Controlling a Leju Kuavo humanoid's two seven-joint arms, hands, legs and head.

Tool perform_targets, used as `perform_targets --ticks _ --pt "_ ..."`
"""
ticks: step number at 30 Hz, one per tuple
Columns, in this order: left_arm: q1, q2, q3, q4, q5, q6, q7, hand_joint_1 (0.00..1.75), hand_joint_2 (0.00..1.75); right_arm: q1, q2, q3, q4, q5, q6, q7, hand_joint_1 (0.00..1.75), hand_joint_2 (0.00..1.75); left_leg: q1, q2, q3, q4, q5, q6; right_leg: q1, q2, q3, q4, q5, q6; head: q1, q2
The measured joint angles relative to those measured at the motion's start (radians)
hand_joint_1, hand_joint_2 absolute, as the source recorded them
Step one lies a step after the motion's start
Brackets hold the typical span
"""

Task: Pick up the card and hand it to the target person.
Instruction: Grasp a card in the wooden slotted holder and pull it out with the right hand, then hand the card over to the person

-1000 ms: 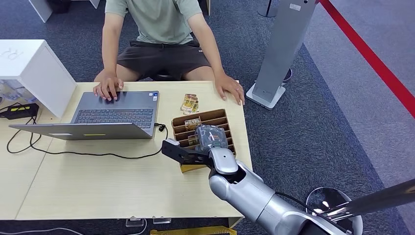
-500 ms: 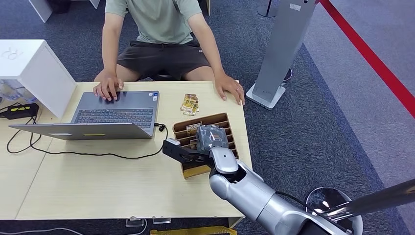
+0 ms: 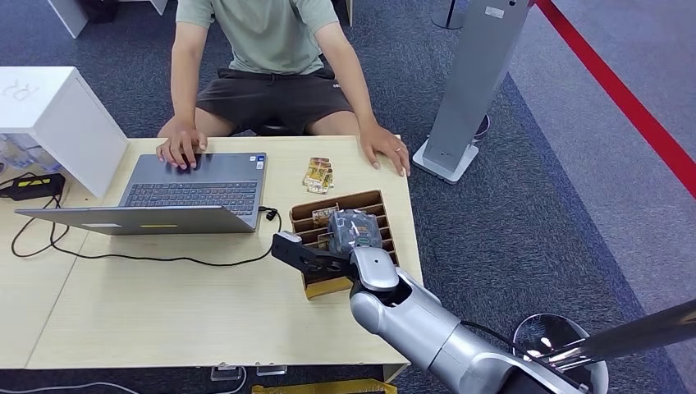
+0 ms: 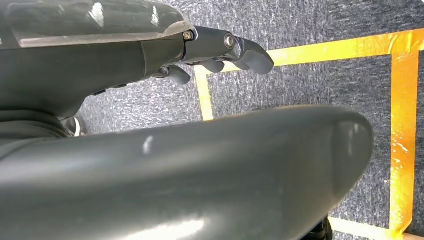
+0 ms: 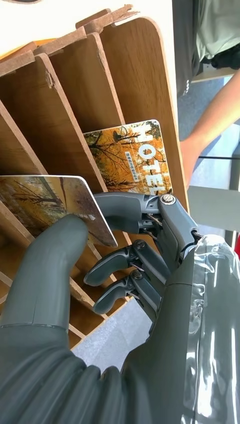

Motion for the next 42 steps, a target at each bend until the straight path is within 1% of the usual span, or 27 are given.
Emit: perform_targets --ticks 9,15,22,27,31,36,42 --pt "0.0 0.0 0.0 0.0 0.006 -0.007 -0.001 0.0 0.0 -0.01 -0.004 -0.003 -0.018 0.0 -0.008 -0.002 1.55 1.75 0.0 0.0 0.0 0.0 0.0 0.0 0.0 0.0 0.0 0.0 0.0 0.0 0.0 0.0" --pt "0.001 0.0 0.0 0.0 0.011 -0.009 -0.001 0.0 0.0 -0.024 -0.013 -0.004 -0.063 0.004 -0.008 0.011 1.55 1.75 0.0 0.0 0.0 0.0 0.0 0.0 0.0 0.0 0.0 0.0 0.0 0.0 0.0 0.0" --pt "0.001 0.0 0.0 0.0 0.015 -0.009 -0.001 0.0 0.0 -0.084 -0.029 -0.007 -0.148 0.004 0.006 0.03 1.55 1.75 0.0 0.0 0.0 0.0 0.0 0.0 0.0 0.0 0.0 0.0 0.0 0.0 0.0 0.0" --pt "0.0 0.0 0.0 0.0 0.008 -0.01 -0.004 0.0 0.0 -0.149 -0.031 -0.006 -0.15 -0.038 0.012 0.022 1.55 1.75 0.0 0.0 -0.001 0.0 0.0 0.0 0.0 0.0 0.0 0.0 0.0 0.0 0.0 0.0" --pt "-0.009 0.0 -0.001 0.0 -0.008 -0.012 -0.001 0.0 0.0 -0.208 -0.014 -0.003 -0.078 -0.065 -0.016 -0.03 1.55 1.75 0.0 0.0 -0.001 0.0 0.0 0.0 0.0 0.0 0.0 0.0 0.0 0.0 0.0 0.0" --pt "-0.028 -0.001 -0.002 0.0 -0.019 -0.012 0.006 0.0 0.0 -0.295 0.029 0.002 0.105 -0.07 -0.107 -0.128 1.55 1.75 0.0 0.0 -0.001 0.0 0.0 0.0 0.0 0.0 0.0 0.001 0.0 0.0 -0.001 0.0" --pt "-0.035 -0.005 -0.003 0.0 -0.022 -0.012 0.013 0.0 0.0 -0.334 0.064 0.005 0.283 -0.057 -0.152 -0.162 1.55 1.75 0.0 0.0 -0.001 0.0 0.0 0.0 0.0 0.0 -0.001 0.001 0.0 0.0 0.0 0.0"
